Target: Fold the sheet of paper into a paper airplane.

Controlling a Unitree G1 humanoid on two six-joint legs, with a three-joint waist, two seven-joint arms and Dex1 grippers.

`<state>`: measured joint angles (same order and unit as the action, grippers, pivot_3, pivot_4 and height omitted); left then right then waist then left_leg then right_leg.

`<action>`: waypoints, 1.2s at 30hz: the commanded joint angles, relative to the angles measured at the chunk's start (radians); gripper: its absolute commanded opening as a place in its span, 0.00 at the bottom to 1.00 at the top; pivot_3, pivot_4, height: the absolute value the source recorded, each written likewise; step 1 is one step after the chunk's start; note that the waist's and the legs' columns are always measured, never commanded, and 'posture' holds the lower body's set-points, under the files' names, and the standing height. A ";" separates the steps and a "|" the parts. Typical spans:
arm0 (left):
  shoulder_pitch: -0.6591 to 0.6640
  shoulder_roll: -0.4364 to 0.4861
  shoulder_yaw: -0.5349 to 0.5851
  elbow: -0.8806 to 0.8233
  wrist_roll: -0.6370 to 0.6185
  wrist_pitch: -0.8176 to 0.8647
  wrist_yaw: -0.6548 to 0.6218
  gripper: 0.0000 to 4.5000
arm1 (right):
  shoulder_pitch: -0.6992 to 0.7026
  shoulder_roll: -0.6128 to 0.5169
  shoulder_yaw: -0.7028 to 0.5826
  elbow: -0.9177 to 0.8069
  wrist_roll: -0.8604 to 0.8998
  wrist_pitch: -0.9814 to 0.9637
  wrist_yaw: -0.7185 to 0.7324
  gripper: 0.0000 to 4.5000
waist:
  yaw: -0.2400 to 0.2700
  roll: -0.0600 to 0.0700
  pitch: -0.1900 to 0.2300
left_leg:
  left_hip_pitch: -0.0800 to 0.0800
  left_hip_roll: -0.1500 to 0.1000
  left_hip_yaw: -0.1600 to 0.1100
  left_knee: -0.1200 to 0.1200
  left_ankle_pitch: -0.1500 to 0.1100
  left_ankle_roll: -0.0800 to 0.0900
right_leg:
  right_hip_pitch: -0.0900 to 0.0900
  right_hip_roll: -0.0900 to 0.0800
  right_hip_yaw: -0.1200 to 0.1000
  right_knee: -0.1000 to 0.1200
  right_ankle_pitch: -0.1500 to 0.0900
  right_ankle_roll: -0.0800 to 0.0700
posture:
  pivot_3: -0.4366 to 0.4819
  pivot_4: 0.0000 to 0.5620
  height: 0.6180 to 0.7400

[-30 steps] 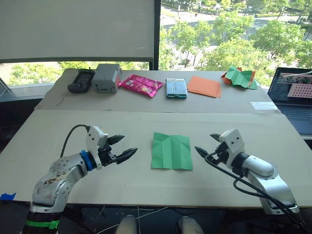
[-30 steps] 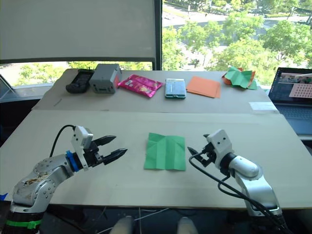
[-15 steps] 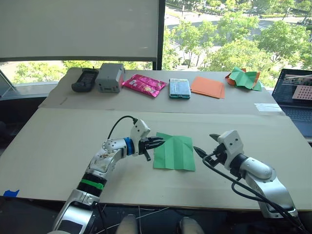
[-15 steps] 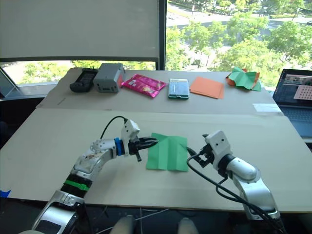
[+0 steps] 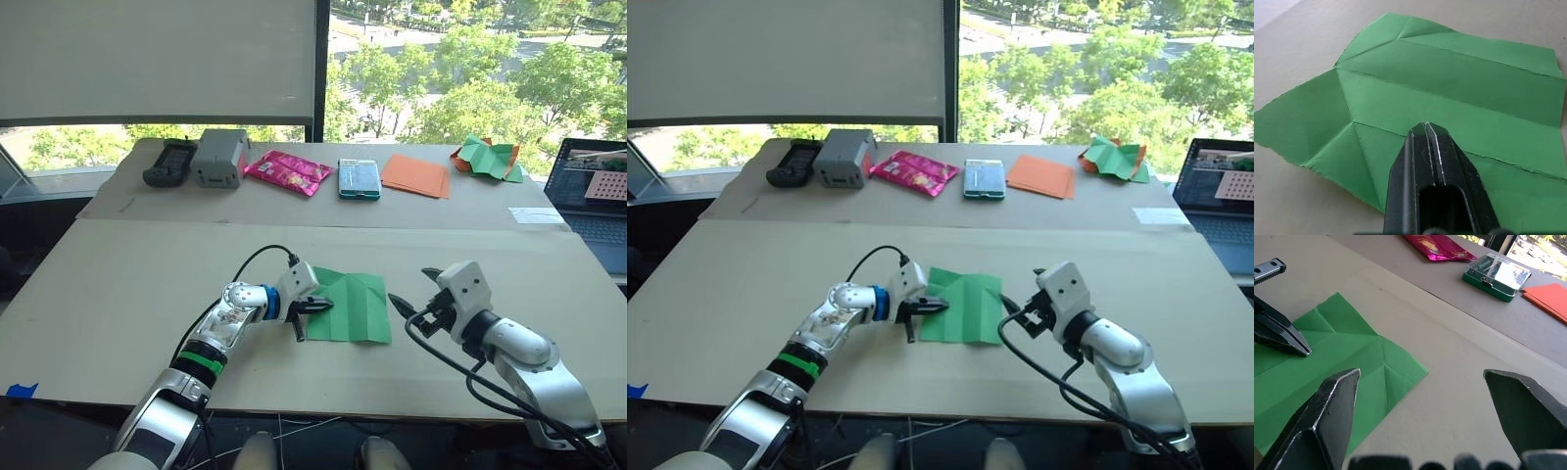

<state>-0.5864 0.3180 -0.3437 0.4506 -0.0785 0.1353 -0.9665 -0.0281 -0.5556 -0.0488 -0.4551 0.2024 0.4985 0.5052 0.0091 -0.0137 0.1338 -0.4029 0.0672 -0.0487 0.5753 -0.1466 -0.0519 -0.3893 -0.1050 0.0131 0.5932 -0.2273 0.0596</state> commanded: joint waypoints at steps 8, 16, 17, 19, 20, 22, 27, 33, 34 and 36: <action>0.032 0.012 -0.034 0.040 0.060 0.005 -0.007 0.00 | 0.103 -0.123 -0.005 -0.218 0.146 0.129 0.167 0.42 | 0.000 0.000 -0.001 | 0.000 0.000 0.000 0.000 0.000 0.000 | 0.001 0.000 0.000 0.000 -0.001 0.001 | 0.48 0.27 0.72; 0.038 0.009 -0.041 0.030 0.075 -0.004 -0.020 0.00 | 0.138 -0.112 0.155 -0.222 0.089 0.178 0.118 0.01 | -0.002 -0.003 -0.002 | 0.002 0.000 0.000 0.001 0.000 -0.001 | 0.001 -0.001 0.000 0.000 -0.002 0.001 | 0.48 0.27 0.72; 0.040 0.008 -0.041 0.029 0.076 -0.003 -0.021 0.00 | 0.133 -0.088 0.176 -0.203 0.074 0.170 0.097 0.01 | -0.002 -0.003 -0.002 | 0.002 0.000 0.000 0.001 0.000 -0.001 | 0.000 -0.002 0.000 0.000 -0.002 0.001 | 0.48 0.27 0.72; 0.042 0.008 -0.042 0.028 0.079 -0.002 -0.024 0.00 | 0.130 -0.055 0.198 -0.181 0.058 0.161 0.072 0.01 | -0.001 -0.004 -0.002 | 0.002 0.000 0.000 0.000 -0.001 -0.001 | 0.001 -0.002 -0.001 0.000 -0.002 0.001 | 0.48 0.27 0.72; 0.042 0.008 -0.042 0.029 0.080 -0.003 -0.025 0.00 | 0.131 -0.044 0.206 -0.174 0.048 0.157 0.061 0.01 | -0.001 -0.004 -0.002 | 0.002 0.000 0.000 0.000 -0.001 -0.001 | 0.000 -0.002 -0.001 0.000 -0.002 0.001 | 0.48 0.27 0.72; 0.040 0.010 -0.044 0.033 0.082 -0.005 -0.029 0.00 | 0.144 -0.016 0.218 -0.150 0.016 0.140 0.025 0.01 | 0.000 -0.004 -0.003 | 0.002 0.000 0.000 0.001 0.000 -0.001 | 0.000 -0.002 -0.001 0.000 -0.002 0.001 | 0.48 0.27 0.72; 0.032 0.018 -0.048 0.044 0.088 -0.012 -0.045 0.00 | 0.204 0.039 0.235 -0.107 -0.056 0.084 -0.059 0.01 | 0.000 -0.004 -0.004 | 0.002 0.000 0.000 0.000 0.000 -0.001 | 0.001 -0.002 -0.002 0.000 -0.002 0.002 | 0.48 0.27 0.72; 0.013 0.023 -0.051 0.063 0.098 -0.025 -0.073 0.00 | 0.275 0.114 0.254 -0.057 -0.160 -0.026 -0.180 0.01 | 0.000 -0.003 -0.007 | 0.002 0.000 0.000 0.000 -0.001 -0.001 | 0.001 -0.002 -0.002 0.000 -0.002 0.002 | 0.48 0.27 0.72; 0.010 0.023 -0.051 0.066 0.098 -0.026 -0.076 0.00 | 0.283 0.128 0.255 -0.053 -0.172 -0.044 -0.196 0.01 | 0.000 -0.003 -0.008 | 0.002 0.000 0.000 0.001 -0.001 -0.001 | 0.001 -0.002 -0.002 0.000 -0.002 0.002 | 0.48 0.27 0.72; 0.005 0.022 -0.052 0.072 0.100 -0.029 -0.082 0.00 | 0.293 0.155 0.257 -0.040 -0.203 -0.077 -0.235 0.01 | -0.001 -0.003 -0.008 | 0.002 0.000 0.000 0.000 -0.001 -0.001 | 0.001 -0.003 -0.002 -0.001 -0.003 0.002 | 0.48 0.27 0.72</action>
<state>-0.5973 0.3254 -0.3571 0.4792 -0.0244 0.0913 -1.0258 0.2561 -0.4064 0.2216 -0.5259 0.0421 0.4367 0.3163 0.0085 -0.0164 0.1256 -0.4010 0.0672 -0.0484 0.5758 -0.1475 -0.0533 -0.3888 -0.1078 0.0112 0.5925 -0.2298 0.0612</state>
